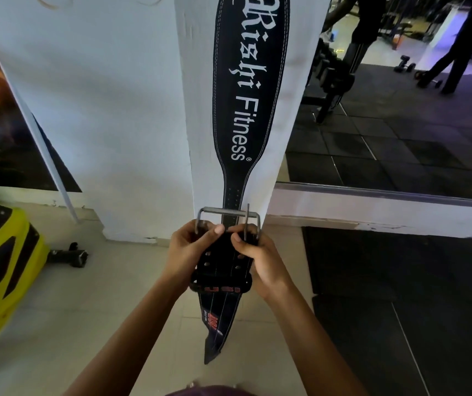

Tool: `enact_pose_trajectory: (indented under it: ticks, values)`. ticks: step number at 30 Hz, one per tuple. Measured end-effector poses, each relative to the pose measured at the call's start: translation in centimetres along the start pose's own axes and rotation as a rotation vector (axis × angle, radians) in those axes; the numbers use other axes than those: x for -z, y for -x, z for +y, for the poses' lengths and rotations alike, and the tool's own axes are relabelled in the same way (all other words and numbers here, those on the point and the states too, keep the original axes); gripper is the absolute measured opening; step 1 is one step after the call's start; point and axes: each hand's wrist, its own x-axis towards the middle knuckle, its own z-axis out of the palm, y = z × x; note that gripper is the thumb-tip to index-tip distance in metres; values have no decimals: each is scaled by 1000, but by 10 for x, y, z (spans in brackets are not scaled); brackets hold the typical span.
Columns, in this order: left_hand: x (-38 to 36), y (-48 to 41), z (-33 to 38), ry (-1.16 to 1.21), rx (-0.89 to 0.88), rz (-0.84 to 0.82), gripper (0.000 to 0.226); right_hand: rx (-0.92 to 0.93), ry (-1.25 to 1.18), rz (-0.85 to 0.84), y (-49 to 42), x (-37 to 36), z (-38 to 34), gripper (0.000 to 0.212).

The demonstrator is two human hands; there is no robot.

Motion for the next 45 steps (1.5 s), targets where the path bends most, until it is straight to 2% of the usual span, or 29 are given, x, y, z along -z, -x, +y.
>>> enact_pose_trajectory:
  ticks: [3,7,11,15,18,21,23,26,30,35,41,45]
  values:
    - [1,-9,3,-37,-12,123,25,-26,73,-43,2,-8,4,16]
    - [5,-7,2,-5,63,63,26,-33,53,-21,2,-13,8,20]
    - [2,-5,3,170,214,79,67,-49,2,36,-1,-10,9,20]
    - [-3,-6,11,117,107,90,48,-47,-47,82,0,-11,2,29]
    - [-7,-13,21,71,78,92,48,-13,-19,116,-3,-14,-7,34]
    - [-11,-15,28,152,81,26,45,82,69,203,-9,-18,-21,33]
    - [-12,-17,30,97,13,-63,28,139,96,227,-10,-19,-32,33]
    - [-11,-27,41,-22,-64,-99,11,184,134,240,-15,-21,-49,31]
    - [-20,-53,82,-68,-147,-127,17,280,132,239,-30,-29,-90,29]
    - [-36,-90,154,-87,-284,-147,11,519,177,195,-50,-41,-162,29]
    - [-58,-124,245,-136,-477,-157,31,761,197,199,-63,-63,-255,20]
    - [-74,-140,307,-213,-635,-181,26,912,235,232,-63,-77,-317,18]
